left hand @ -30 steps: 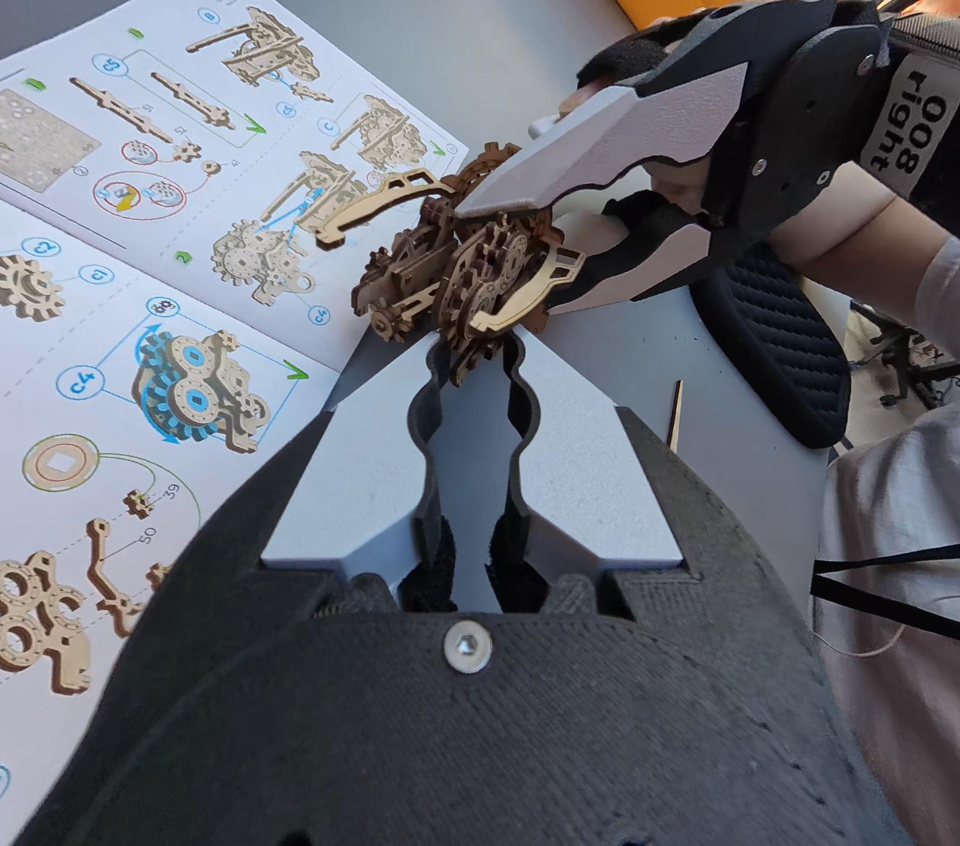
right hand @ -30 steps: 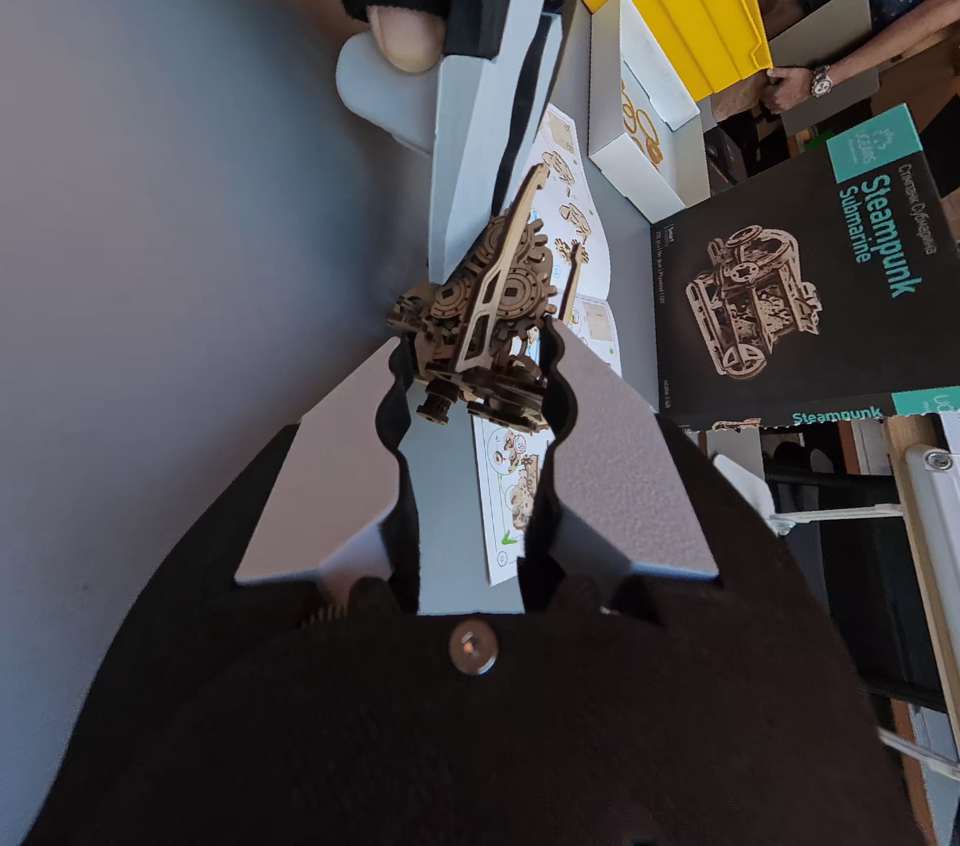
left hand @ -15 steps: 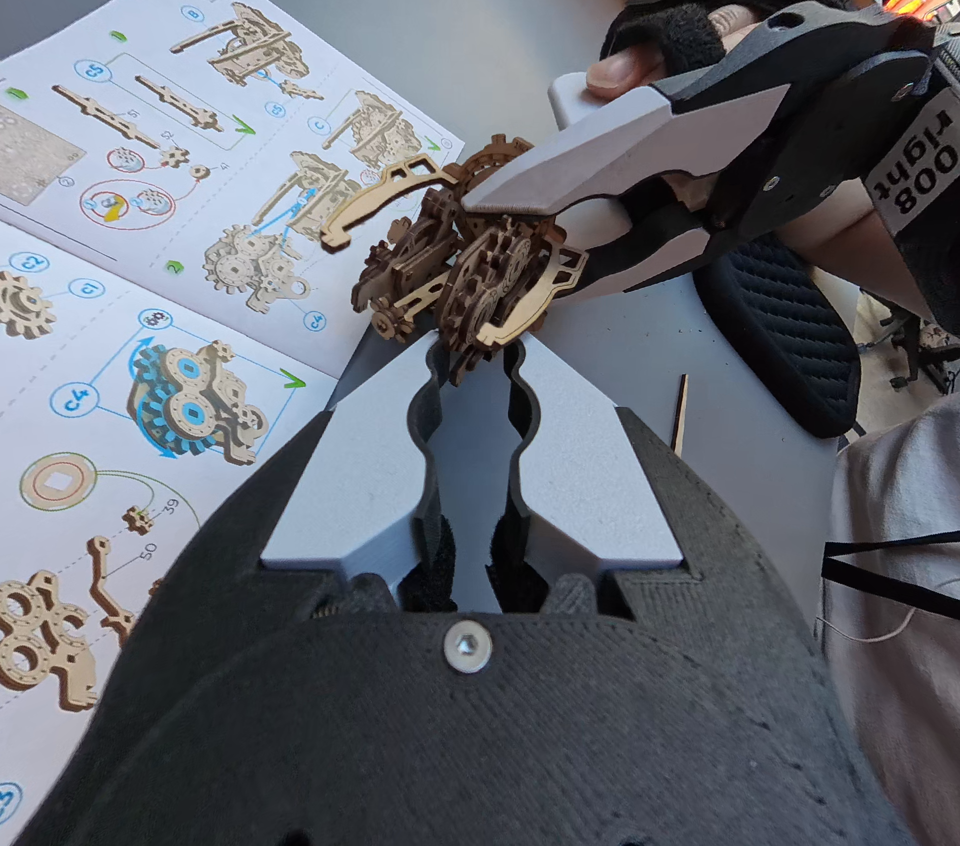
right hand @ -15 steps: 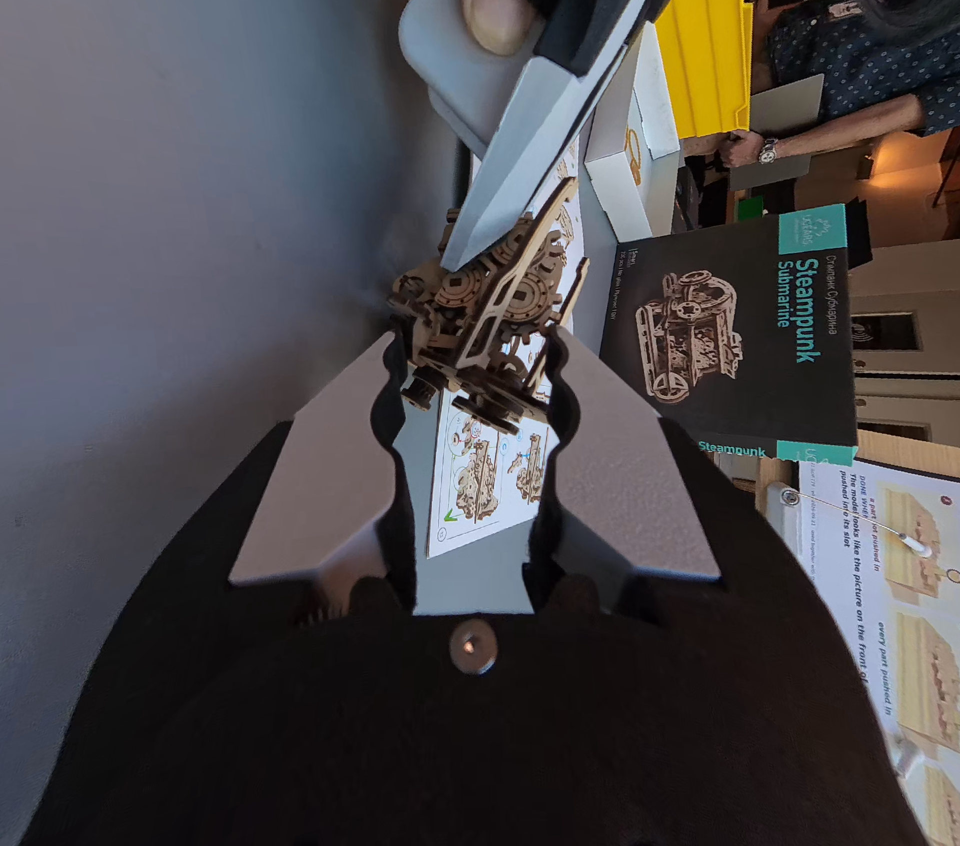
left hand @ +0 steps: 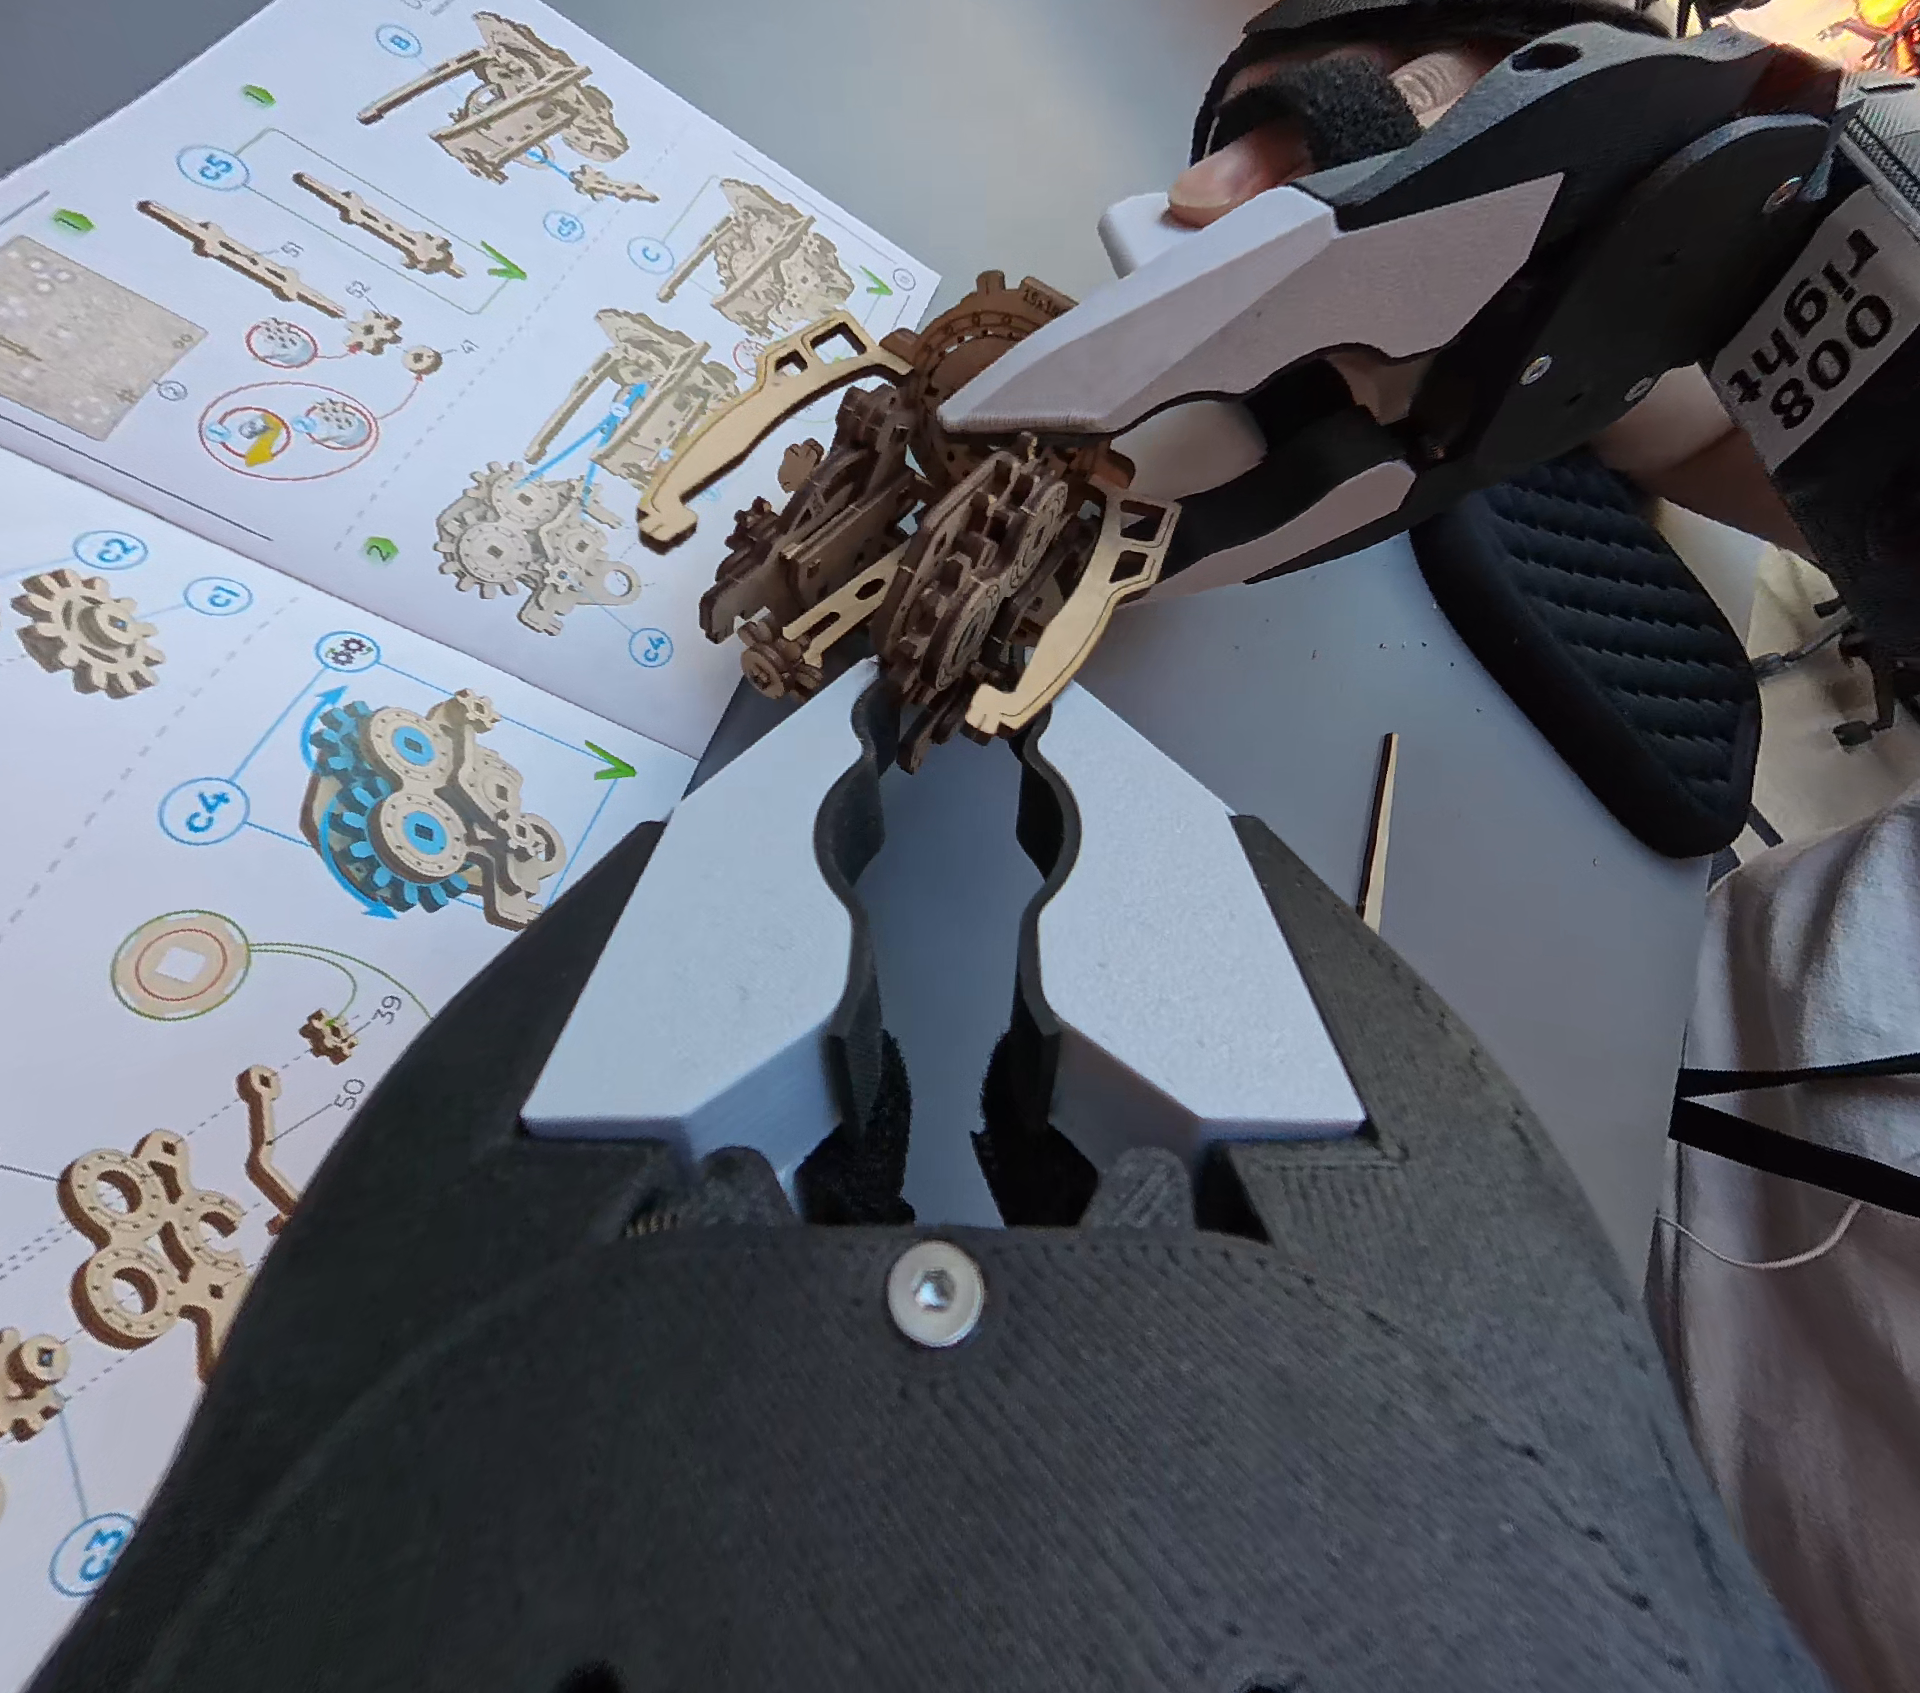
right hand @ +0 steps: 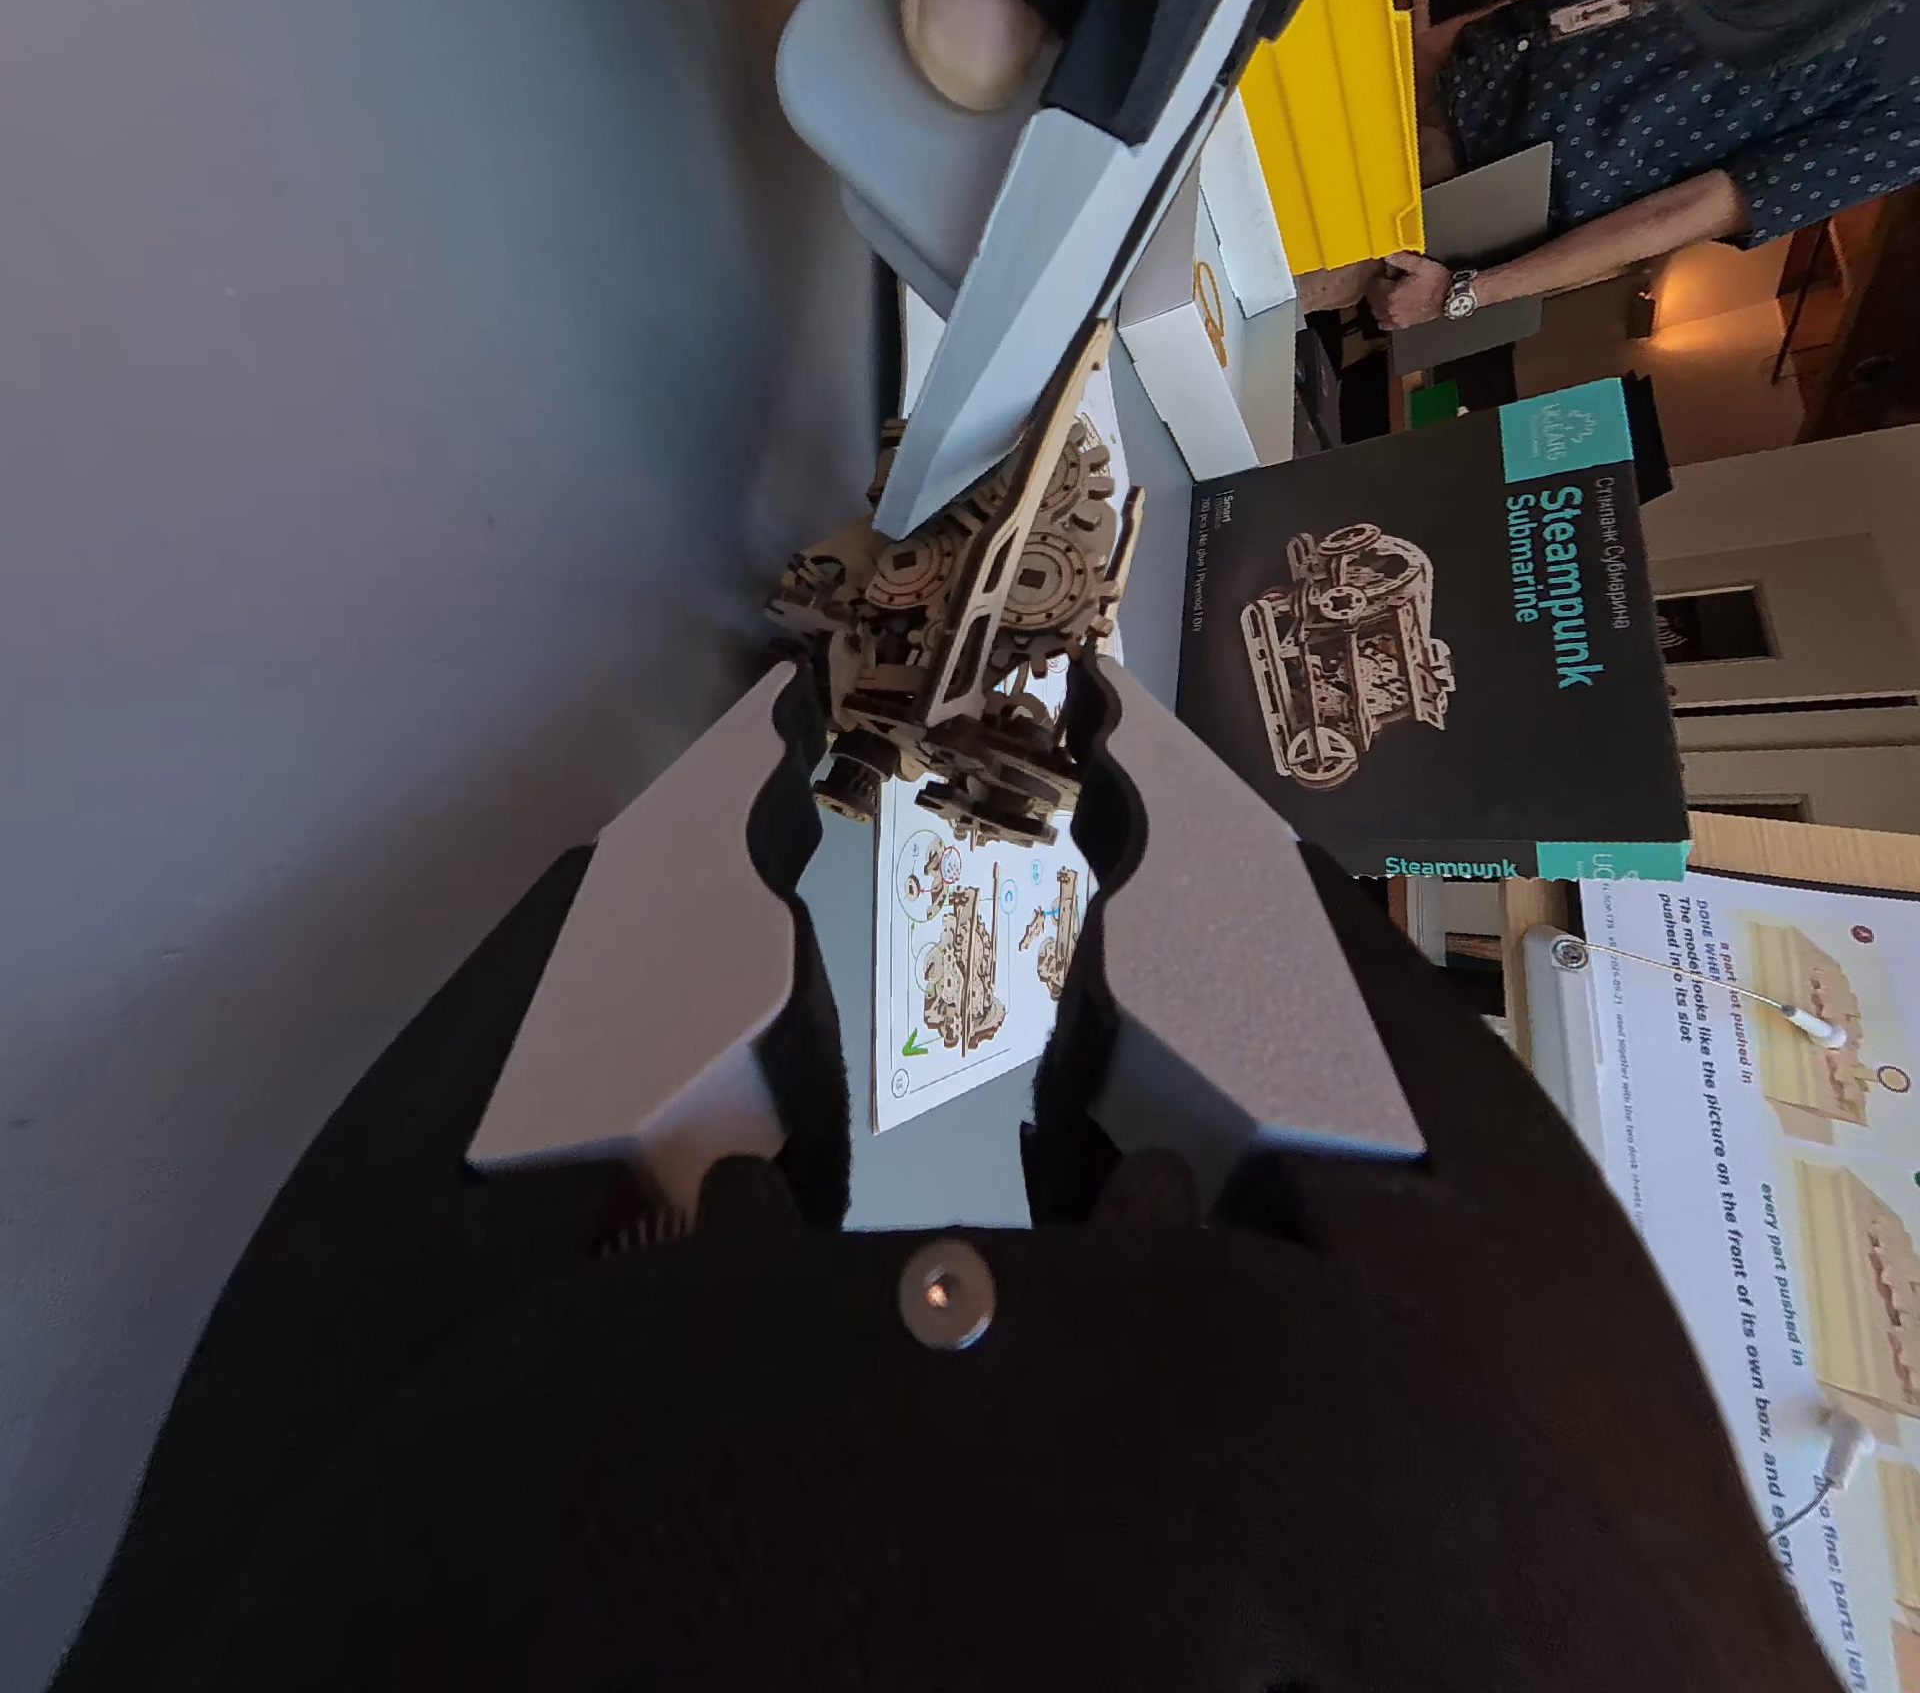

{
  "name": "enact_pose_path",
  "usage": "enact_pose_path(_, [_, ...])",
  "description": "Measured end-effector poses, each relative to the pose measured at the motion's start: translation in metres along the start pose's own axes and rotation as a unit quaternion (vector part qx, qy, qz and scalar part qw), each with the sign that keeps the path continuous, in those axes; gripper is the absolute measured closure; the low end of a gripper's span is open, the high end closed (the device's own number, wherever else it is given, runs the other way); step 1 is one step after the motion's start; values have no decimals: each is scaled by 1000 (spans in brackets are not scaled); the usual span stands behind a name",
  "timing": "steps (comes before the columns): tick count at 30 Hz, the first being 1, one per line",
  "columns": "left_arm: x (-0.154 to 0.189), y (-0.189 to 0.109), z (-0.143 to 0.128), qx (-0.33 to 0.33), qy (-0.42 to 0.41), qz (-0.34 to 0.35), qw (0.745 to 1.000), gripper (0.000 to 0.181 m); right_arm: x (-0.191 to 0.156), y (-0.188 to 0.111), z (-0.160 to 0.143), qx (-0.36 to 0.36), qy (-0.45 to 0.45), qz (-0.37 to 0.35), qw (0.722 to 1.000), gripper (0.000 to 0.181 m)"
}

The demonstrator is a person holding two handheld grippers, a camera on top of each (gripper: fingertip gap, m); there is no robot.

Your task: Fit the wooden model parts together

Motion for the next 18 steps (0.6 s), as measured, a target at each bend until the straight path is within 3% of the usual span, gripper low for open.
enact_pose_path(18, [-2,0,-1,0,1,-10,1000,162,6,6,1,17,10,17,1000,130])
Point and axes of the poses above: each gripper's, where its closed fingertips meet, y out along the fingers, z out of its top, x = y × z across the jaws, the point moved 7 cm from there along -y, back along the fingers, and after that the axes turned 3 degrees about -x, right-handed, at the moved point
